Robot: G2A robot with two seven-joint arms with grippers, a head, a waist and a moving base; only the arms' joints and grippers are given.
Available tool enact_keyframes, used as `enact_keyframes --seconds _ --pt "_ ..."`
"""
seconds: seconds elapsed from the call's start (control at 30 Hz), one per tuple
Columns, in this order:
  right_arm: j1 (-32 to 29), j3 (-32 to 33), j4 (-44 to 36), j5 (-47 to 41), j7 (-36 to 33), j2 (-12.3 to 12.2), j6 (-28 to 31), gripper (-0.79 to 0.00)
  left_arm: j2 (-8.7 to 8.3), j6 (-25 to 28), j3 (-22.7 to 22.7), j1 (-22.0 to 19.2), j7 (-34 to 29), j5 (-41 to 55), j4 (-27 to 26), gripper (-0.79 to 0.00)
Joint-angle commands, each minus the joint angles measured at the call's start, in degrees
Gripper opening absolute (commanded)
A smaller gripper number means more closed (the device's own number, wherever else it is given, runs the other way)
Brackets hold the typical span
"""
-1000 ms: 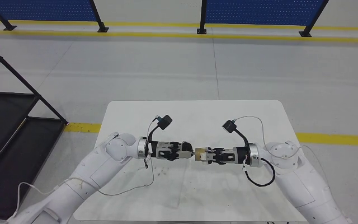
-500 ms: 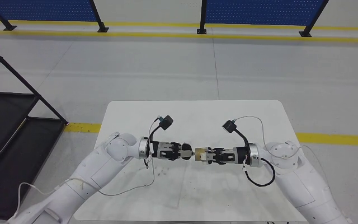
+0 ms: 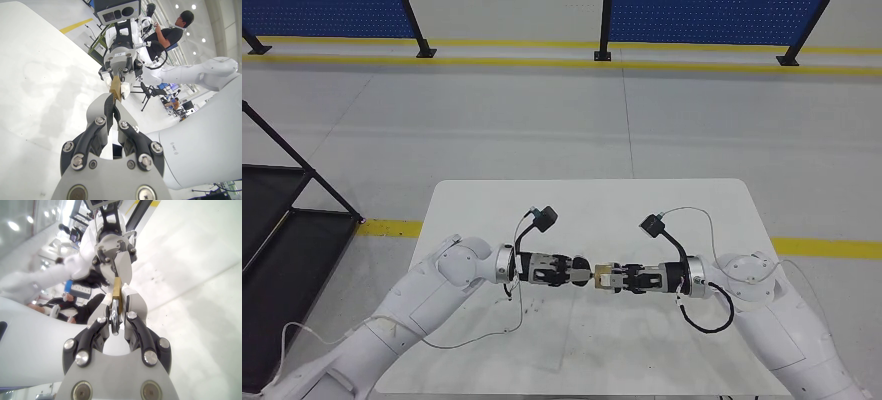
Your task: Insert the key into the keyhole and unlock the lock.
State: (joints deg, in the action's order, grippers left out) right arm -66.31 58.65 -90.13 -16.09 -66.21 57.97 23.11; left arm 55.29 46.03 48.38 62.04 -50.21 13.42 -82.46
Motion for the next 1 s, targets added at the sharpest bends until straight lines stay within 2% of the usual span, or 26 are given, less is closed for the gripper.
enact_keyframes --seconds 0.0,0.37,0.67,0.97 --pt "0.0 0.0 0.0 0.0 0.0 0.0 0.0 -0.785 -0.02 0.7 0.2 0.3 0.2 -0.4 0.1 -0.785" --pt "0.0 0.0 0.0 0.0 0.0 0.0 0.0 -0.785 -0.26 4.8 2.7 2.2 4.7 -8.2 -1.8 -0.785" --pt "0.0 0.0 0.0 0.0 0.0 0.0 0.0 -0.785 -0.07 5.1 3.2 2.8 8.0 -12.7 -2.5 -0.785" --pt "0.0 0.0 0.0 0.0 0.0 0.0 0.0 -0.785 0.01 6.3 5.2 4.4 14.0 -22.8 -4.8 -0.785"
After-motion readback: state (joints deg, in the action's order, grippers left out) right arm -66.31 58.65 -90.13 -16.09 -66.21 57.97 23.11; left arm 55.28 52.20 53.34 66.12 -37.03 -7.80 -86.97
